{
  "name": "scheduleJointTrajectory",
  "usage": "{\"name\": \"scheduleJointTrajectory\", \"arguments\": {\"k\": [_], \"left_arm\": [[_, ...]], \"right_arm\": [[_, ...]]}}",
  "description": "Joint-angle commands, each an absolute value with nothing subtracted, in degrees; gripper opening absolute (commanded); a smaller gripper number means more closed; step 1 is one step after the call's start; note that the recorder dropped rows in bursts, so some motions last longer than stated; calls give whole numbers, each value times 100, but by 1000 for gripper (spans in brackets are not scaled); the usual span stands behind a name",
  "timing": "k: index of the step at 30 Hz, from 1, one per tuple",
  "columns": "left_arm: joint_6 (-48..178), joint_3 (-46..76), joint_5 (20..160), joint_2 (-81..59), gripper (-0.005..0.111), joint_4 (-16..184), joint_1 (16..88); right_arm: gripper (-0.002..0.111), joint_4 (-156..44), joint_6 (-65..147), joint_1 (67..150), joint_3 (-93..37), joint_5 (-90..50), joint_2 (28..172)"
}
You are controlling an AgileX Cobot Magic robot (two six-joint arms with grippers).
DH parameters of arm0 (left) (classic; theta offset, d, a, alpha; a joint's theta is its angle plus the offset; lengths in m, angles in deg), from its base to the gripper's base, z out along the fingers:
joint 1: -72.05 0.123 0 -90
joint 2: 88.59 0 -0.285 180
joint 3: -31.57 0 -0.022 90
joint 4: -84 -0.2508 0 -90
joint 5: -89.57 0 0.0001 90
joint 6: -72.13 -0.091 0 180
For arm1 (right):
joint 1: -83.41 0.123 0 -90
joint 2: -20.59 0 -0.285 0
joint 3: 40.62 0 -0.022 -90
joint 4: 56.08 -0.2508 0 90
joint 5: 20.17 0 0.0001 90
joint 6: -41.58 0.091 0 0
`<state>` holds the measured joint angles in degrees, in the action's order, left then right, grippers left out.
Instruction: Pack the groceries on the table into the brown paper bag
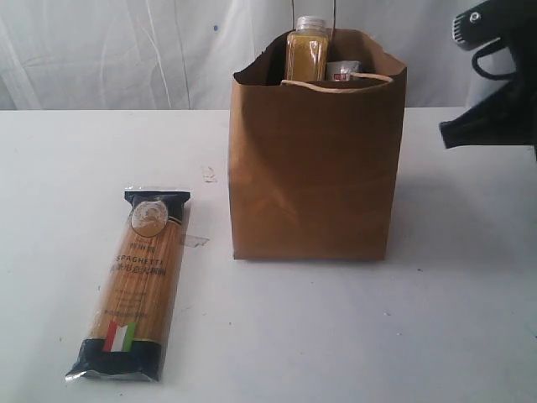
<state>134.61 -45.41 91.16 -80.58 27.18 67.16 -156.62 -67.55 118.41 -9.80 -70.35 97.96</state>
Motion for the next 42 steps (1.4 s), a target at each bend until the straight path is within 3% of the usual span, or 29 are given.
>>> {"name": "scheduleJointTrajectory", "arguments": {"k": [1, 8, 13, 16, 21, 30, 34, 42], "left_arm": [[13463, -4565, 9139, -8080, 1, 2657, 6672], [13463, -4565, 9139, -8080, 1, 2657, 6672], [13463, -4565, 9139, -8080, 1, 2657, 6672], [13463, -4565, 9139, -8080, 1, 2657, 6672], [13463, -4565, 9139, -8080, 1, 2657, 6672], [13463, -4565, 9139, -8080, 1, 2657, 6672], [13463, -4565, 9139, -8080, 1, 2657, 6672], [13463, -4565, 9139, -8080, 1, 2657, 6672]], "right_arm": [[0, -15603, -3576, 11819, -507, -5936, 9262], [0, -12165, 1749, 11819, 26, -4790, 8263], [0, -9138, 3347, 11819, -82, -4215, 7507], [0, -7900, 3357, 11819, -375, -3021, 7297], [0, -7658, 2652, 11372, -743, -1152, 7581], [0, -7564, 3611, 8592, -666, -400, 8693], [0, -7288, 3597, 7959, -509, 440, 8787], [0, -7061, 3716, 7939, 1345, -1752, 6693]]}}
